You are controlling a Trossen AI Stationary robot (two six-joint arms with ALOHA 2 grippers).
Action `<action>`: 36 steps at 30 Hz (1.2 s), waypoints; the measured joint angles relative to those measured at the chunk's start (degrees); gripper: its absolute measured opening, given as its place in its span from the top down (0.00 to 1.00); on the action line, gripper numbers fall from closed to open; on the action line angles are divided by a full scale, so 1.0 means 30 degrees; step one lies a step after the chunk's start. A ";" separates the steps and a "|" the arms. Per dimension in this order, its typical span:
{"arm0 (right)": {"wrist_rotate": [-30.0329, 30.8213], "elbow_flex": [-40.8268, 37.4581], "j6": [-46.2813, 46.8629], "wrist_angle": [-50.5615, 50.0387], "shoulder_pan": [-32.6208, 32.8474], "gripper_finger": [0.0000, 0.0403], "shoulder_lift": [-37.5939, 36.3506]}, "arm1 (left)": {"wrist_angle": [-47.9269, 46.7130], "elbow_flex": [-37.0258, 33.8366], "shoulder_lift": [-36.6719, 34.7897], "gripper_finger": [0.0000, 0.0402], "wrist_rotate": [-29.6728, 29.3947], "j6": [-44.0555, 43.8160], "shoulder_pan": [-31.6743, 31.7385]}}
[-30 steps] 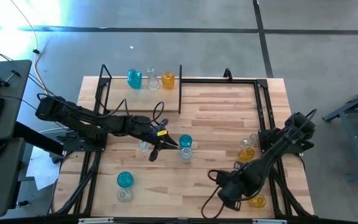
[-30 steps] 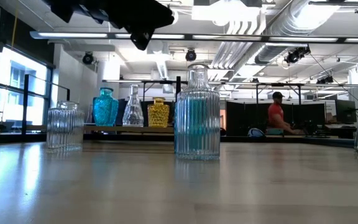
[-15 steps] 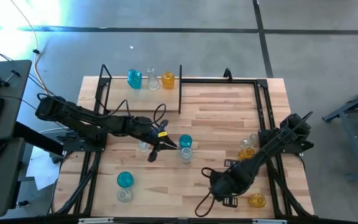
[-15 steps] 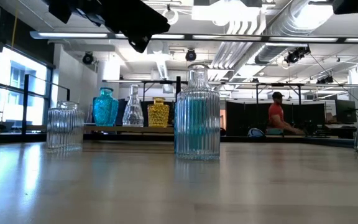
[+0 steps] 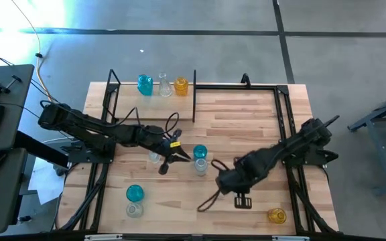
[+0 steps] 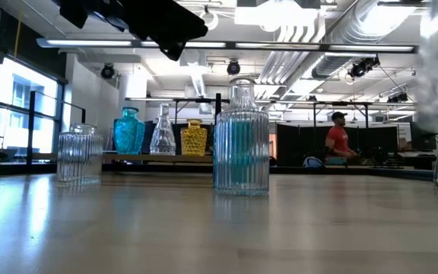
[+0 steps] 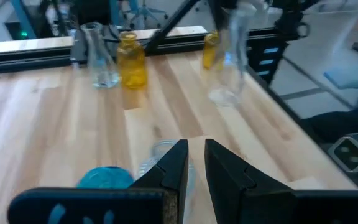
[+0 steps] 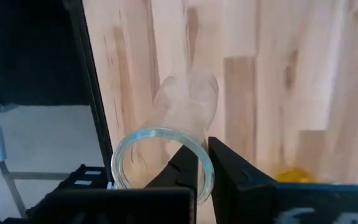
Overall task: Sort vases onto shelf
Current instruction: Put the transparent vase on the shelf
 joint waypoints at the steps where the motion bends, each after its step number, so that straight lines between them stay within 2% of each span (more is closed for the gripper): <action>1: 0.0014 0.0549 -0.0387 -0.0370 -0.0214 1.00 0.0000 | 0.0022 0.0000 0.0000 0.88 0.0277 -0.0030 -0.0088; 5: 0.0646 0.2709 -0.1939 -0.1293 -0.0959 1.00 -0.0015 | 0.1410 0.0000 0.0174 0.87 0.0722 -0.0352 -0.0794; 8: 0.1018 0.3875 -0.3342 -0.1236 -0.1331 1.00 -0.0015 | 0.3339 0.0000 0.0699 0.82 0.0743 -0.0368 -0.1656; 10: 0.1091 0.4292 -0.4206 -0.1201 -0.1556 1.00 -0.0015 | 0.4610 0.0000 0.1282 0.77 0.0690 -0.0538 -0.2152; 14: 0.1170 0.4363 -0.5650 -0.1034 -0.1862 1.00 -0.0015 | 0.6490 0.0774 0.2809 0.62 0.0078 -0.2712 -0.2520; 18: 0.1643 0.4241 -0.6729 -0.0903 -0.2060 1.00 0.0000 | 0.6577 0.2491 0.4153 0.48 -0.0301 -0.3787 -0.2479; 21: 0.2003 0.4241 -0.7222 -0.0577 -0.2166 1.00 -0.0001 | 0.5996 0.3785 0.5187 0.42 -0.0517 -0.4093 -0.2465; 25: 0.1998 0.4241 -0.7548 -0.0469 -0.2168 1.00 -0.0001 | 0.4502 0.5479 0.6501 0.39 -0.0451 -0.4540 -0.2280; 36: 0.2448 0.4234 -0.7843 0.0213 -0.2185 1.00 0.0000 | 0.4518 0.7510 0.7970 0.39 0.0711 -0.4872 -0.2061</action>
